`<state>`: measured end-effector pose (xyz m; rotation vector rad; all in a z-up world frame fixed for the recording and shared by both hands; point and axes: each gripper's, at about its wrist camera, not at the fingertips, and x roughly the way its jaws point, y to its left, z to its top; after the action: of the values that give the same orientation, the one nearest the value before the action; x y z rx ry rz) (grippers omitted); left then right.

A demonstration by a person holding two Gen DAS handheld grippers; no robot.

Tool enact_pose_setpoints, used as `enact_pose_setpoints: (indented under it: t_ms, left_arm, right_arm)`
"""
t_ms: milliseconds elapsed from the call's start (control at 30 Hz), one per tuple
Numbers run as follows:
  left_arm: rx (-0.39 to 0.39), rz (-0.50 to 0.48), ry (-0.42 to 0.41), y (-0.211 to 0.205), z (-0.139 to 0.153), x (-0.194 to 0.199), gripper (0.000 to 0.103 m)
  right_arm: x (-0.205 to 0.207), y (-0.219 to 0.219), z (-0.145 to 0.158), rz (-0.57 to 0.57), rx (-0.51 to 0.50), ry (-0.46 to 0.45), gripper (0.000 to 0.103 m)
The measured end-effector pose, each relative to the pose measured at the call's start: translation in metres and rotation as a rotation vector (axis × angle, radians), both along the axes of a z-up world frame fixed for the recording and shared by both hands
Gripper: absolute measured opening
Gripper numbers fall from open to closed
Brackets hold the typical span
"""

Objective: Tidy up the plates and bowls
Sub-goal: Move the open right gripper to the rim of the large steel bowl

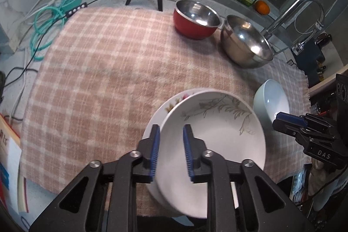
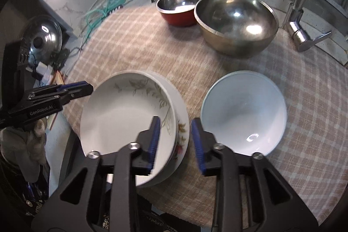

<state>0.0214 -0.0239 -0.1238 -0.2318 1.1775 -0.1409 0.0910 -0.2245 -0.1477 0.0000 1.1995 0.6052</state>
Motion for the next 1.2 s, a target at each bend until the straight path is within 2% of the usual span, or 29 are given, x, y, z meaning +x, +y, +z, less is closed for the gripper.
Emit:
enact_pose_setpoints:
  t_ms: [133, 200, 367, 500, 767, 967, 1067, 1200]
  left_arm:
    - [-0.001, -0.021, -0.037, -0.013, 0.01, 0.019, 0.037]
    - [-0.006, -0.029, -0.051, -0.019, 0.014, 0.029, 0.045]
    - [-0.048, -0.055, -0.068, -0.037, 0.019, 0.053, 0.045]
    - [-0.051, -0.086, -0.062, -0.054, 0.015, 0.07, 0.045]
    - [-0.069, -0.116, -0.051, -0.078, 0.015, 0.114, 0.045]
    - [-0.086, -0.108, -0.042, -0.089, 0.013, 0.142, 0.045]
    - [-0.095, -0.108, -0.02, -0.091, 0.009, 0.152, 0.045]
    - [-0.081, -0.118, -0.023, -0.094, 0.01, 0.162, 0.045]
  right_arm:
    - [0.015, -0.016, 0.013, -0.062, 0.024, -0.032, 0.04]
    - [0.023, -0.026, 0.017, -0.1, 0.036, -0.044, 0.047]
    - [0.045, -0.056, 0.02, -0.199, 0.051, -0.065, 0.047]
    - [0.064, -0.075, 0.017, -0.262, 0.042, -0.074, 0.047]
    - [0.105, -0.099, 0.009, -0.33, 0.053, -0.066, 0.047]
    - [0.127, -0.104, -0.008, -0.351, 0.1, 0.025, 0.047]
    - [0.128, -0.106, -0.004, -0.341, 0.112, 0.067, 0.047]
    - [0.13, -0.106, 0.017, -0.305, 0.002, -0.04, 0.047]
